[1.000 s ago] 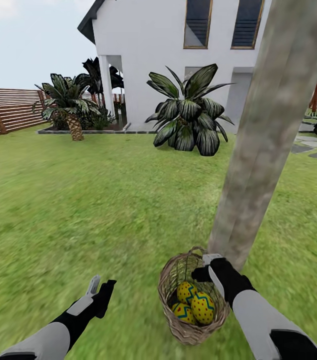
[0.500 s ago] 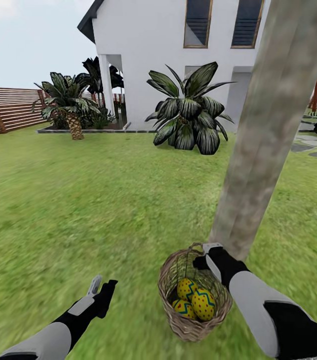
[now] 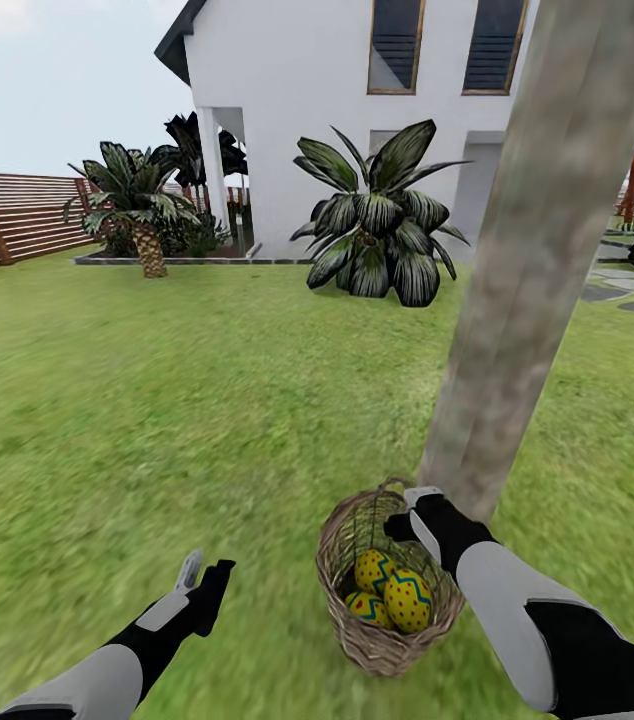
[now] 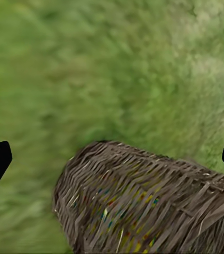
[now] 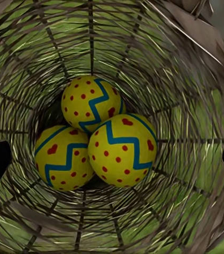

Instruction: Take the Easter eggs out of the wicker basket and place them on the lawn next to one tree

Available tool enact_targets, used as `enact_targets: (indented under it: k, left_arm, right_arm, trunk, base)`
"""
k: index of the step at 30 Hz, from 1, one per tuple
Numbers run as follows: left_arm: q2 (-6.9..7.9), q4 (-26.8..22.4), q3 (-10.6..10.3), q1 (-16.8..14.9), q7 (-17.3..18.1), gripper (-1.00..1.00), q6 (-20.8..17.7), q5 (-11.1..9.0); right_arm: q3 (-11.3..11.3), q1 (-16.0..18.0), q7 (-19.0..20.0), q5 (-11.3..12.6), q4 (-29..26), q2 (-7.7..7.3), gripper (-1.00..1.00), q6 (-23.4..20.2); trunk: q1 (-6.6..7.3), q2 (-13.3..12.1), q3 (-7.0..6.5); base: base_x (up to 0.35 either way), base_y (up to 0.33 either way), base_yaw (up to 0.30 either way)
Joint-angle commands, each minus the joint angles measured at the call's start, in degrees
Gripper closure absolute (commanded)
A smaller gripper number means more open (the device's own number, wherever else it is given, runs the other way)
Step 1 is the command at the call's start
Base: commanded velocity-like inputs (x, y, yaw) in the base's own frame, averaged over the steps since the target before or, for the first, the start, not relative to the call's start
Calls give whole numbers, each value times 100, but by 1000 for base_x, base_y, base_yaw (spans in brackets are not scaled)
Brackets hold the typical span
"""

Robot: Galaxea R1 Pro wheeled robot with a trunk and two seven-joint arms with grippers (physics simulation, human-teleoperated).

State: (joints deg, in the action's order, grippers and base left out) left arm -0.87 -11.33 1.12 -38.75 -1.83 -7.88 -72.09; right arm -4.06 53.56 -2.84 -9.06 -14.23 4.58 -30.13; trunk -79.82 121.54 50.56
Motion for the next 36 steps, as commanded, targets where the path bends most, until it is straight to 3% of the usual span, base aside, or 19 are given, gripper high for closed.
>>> enact_targets:
  k: [1,14,16,21,24,26,29,33,35,36]
  left_arm:
    - [-1,-10,11,-1,-19,-100,-20,-24]
    - [-1,-10,11,-1,-19,-100,-20,-24]
    - [21,-10,16,-1,-19,-100,-20,-24]
    - [82,-16,20,-1,-17,-100,-22,-24]
    - [278,-145,48,-1,7,-100,-141,-58]
    - [413,-392,70,-1,115,-100,-560,-78]
    - [753,-1291,184,-1,723,-100,-1641,-92]
    - [877,-2327,439,-1,1454,-100,-2053,-90]
    - [893,-2805,473,-1,1651,-100,-2241,-88]
    - [900,-3303,489,-1,1750,-100,-2545,-87]
  right_arm:
    - [-43,2,0,-53,-10,6,-100,-29]
    - [-39,3,1,-56,0,13,-100,-29]
    - [-16,5,399,-91,-268,-24,-100,271]
    - [-3,6,816,-108,-453,-103,-100,451]
    - [1,6,863,-101,-470,-110,-100,469]
    - [7,6,869,-98,-469,-103,-100,471]
    - [10,6,872,-98,-468,-91,-100,471]
    - [11,6,867,-102,-440,-65,-100,344]
    - [6,6,865,-101,-438,-63,-100,193]
    - [3,6,860,-98,-439,-63,-100,53]
  trunk:
    - [-22,44,24]
    - [-307,565,257]
    - [-351,645,293]
    - [-461,846,383]
    - [-527,966,436]
    - [-571,1046,472]
    - [-637,1167,526]
    - [-724,1327,598]
    - [-768,1407,634]
    - [-790,1448,652]
  base:
    - [0,0,0]
    - [0,0,0]
    - [0,0,0]
    - [0,0,0]
    - [0,0,0]
    - [0,0,0]
    - [0,0,0]
    - [0,0,0]
    - [0,0,0]
    - [0,0,0]
